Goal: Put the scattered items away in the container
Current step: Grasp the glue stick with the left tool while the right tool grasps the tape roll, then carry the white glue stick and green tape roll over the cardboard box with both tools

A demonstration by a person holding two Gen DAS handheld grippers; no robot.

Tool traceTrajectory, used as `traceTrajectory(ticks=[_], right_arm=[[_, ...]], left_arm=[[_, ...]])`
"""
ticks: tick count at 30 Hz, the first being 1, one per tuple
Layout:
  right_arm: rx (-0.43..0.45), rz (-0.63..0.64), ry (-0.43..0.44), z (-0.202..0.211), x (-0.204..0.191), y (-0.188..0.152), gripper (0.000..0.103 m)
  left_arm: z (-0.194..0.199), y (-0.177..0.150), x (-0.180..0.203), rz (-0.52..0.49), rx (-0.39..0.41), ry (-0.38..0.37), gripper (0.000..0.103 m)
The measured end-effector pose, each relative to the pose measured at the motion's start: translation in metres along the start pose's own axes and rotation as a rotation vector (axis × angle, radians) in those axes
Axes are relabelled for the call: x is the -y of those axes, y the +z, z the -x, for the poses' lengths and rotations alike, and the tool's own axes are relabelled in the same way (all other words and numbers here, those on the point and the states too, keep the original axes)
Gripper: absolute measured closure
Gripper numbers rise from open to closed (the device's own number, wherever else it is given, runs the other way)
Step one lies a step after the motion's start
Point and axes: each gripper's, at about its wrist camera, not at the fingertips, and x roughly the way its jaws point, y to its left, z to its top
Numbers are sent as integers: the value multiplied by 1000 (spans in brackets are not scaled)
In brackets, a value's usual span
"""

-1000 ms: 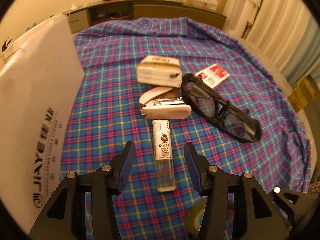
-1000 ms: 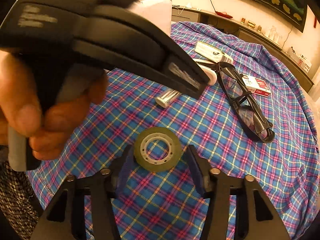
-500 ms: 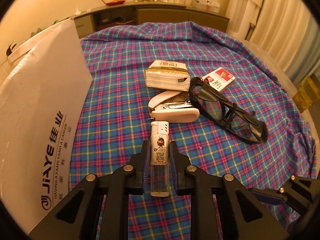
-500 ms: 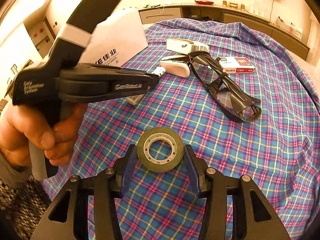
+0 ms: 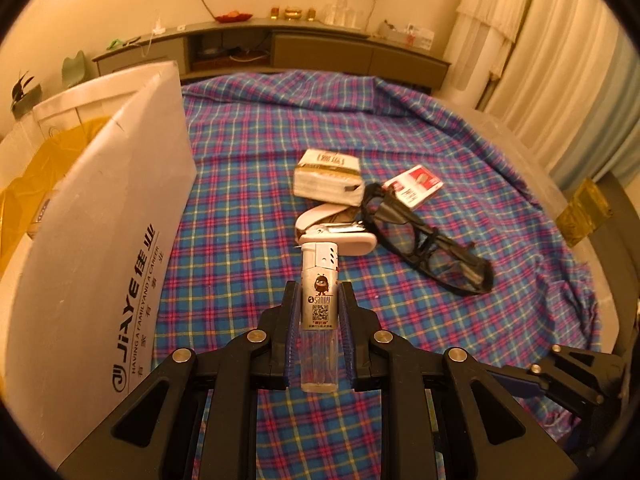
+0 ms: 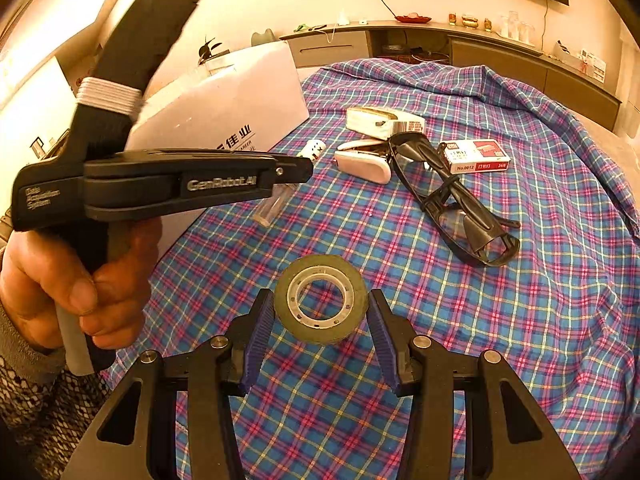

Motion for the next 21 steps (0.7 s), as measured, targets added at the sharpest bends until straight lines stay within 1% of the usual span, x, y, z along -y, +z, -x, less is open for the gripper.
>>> traceTrajectory(ticks=[10, 21], right_arm=[[29, 3, 4, 7, -3, 4, 54], [34, 31, -38, 2, -12, 8, 54]], left_arm=[[31, -3, 1, -1, 58, -24, 84], [68, -7, -15, 23, 126, -35, 84]])
